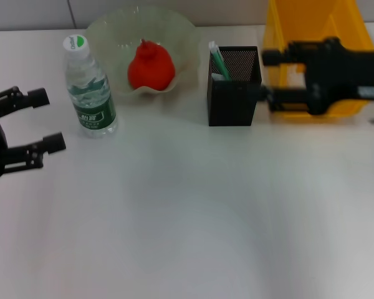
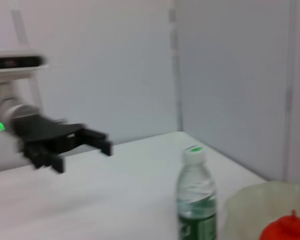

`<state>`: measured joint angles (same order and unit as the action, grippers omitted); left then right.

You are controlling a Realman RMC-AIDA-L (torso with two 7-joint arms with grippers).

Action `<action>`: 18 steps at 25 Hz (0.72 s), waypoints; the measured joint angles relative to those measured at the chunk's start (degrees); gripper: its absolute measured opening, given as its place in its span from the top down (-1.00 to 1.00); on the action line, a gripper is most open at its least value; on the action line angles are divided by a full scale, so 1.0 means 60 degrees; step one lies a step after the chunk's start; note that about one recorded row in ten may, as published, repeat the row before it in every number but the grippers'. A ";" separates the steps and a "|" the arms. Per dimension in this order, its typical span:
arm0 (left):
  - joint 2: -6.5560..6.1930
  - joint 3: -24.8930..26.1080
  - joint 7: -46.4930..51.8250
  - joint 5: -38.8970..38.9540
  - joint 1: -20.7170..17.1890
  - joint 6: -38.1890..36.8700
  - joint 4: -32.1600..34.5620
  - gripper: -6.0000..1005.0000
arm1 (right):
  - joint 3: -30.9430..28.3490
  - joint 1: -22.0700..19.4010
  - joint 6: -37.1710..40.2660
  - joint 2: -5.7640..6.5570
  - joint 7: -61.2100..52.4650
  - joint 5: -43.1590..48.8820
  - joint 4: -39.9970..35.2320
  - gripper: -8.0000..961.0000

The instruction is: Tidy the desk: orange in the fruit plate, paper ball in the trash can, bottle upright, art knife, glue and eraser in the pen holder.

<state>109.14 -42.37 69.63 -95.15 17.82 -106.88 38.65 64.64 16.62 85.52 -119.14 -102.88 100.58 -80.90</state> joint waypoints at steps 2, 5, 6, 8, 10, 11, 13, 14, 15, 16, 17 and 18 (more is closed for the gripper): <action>-0.0045 -0.0006 0.0183 -0.0251 0.0059 -0.0349 -0.0003 -0.71 | -0.0642 -0.0103 0.1329 -0.0006 0.1149 -0.0105 0.0626 -0.43; -0.0037 -0.0058 0.0271 -0.0388 0.0062 -0.0615 0.0031 -0.71 | -0.0941 -0.0104 0.2265 -0.0005 0.2082 -0.0152 0.1235 -0.43; -0.0030 -0.0063 0.0276 -0.0426 0.0066 -0.0668 0.0037 -0.71 | -0.1006 -0.0082 0.2462 -0.0003 0.2297 -0.0153 0.1410 -0.43; -0.0005 -0.0080 0.0279 -0.0584 0.0072 -0.0787 0.0035 -0.71 | -0.1185 -0.0008 0.2916 0.0003 0.2769 -0.0116 0.1981 -0.44; -0.0003 -0.0118 0.0295 -0.0929 0.0120 -0.0854 0.0012 -0.72 | -0.1289 0.0110 0.3253 0.0018 0.3048 0.0282 0.2545 -0.44; -0.0002 -0.0133 0.0324 -0.1080 0.0150 -0.0876 0.0013 -0.72 | -0.1289 0.0110 0.3253 0.0018 0.3048 0.0282 0.2545 -0.44; 0.0002 -0.0141 0.0351 -0.1197 0.0175 -0.0899 0.0016 -0.71 | -0.1305 0.0134 0.3348 0.0022 0.3160 0.0580 0.2735 -0.44; 0.0005 -0.0146 0.0376 -0.1325 0.0203 -0.0921 0.0018 -0.71 | -0.1310 0.0123 0.3391 0.0024 0.3221 0.0671 0.2789 -0.44; 0.0013 -0.0151 0.0421 -0.1586 0.0270 -0.0976 0.0019 -0.71 | -0.1316 0.0098 0.3448 0.0028 0.3288 0.0770 0.2841 -0.44; 0.0015 -0.0151 0.0429 -0.1690 0.0312 -0.1001 0.0019 -0.71 | -0.1317 0.0064 0.3519 0.0037 0.3323 0.0843 0.2884 -0.44; 0.0021 -0.0152 0.0448 -0.1865 0.0390 -0.1033 0.0014 -0.71 | -0.1319 0.0032 0.3571 0.0051 0.3348 0.0890 0.2923 -0.44; 0.0021 -0.0152 0.0448 -0.1865 0.0390 -0.1033 0.0014 -0.71 | -0.1322 -0.0006 0.3625 0.0070 0.3364 0.0934 0.2971 -0.44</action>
<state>109.26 -43.28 72.32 -106.34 20.16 -113.08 38.73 56.71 16.58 107.27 -118.72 -82.70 106.19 -63.07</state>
